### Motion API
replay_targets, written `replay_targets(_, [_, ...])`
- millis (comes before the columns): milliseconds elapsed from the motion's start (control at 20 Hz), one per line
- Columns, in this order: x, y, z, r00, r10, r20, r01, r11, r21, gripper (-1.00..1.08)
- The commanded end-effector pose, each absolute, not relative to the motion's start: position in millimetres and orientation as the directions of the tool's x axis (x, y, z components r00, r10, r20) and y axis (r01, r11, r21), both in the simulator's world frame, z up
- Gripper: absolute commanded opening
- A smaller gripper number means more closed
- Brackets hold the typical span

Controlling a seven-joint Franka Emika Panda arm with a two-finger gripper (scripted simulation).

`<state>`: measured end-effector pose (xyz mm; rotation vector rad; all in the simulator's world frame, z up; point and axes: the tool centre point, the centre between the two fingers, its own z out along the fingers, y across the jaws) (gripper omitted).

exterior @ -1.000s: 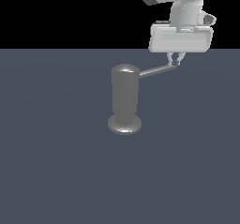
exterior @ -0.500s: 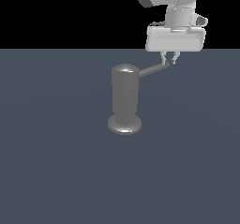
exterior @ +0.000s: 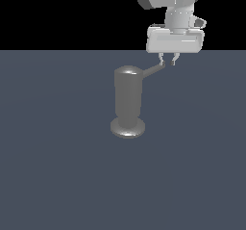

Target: Turn on the faucet by rotating a designated handle.

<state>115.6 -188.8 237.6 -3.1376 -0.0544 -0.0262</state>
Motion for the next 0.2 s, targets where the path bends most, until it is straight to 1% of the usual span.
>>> replay_targets(0, [119.5,-195.4,220.9,1.0,0.022,0.002,0.022,-1.0,0.0,-1.0])
replay_targets(150, [123.8,-195.3,220.4,1.0,0.021,0.001,0.021,-1.0,0.0,-1.0])
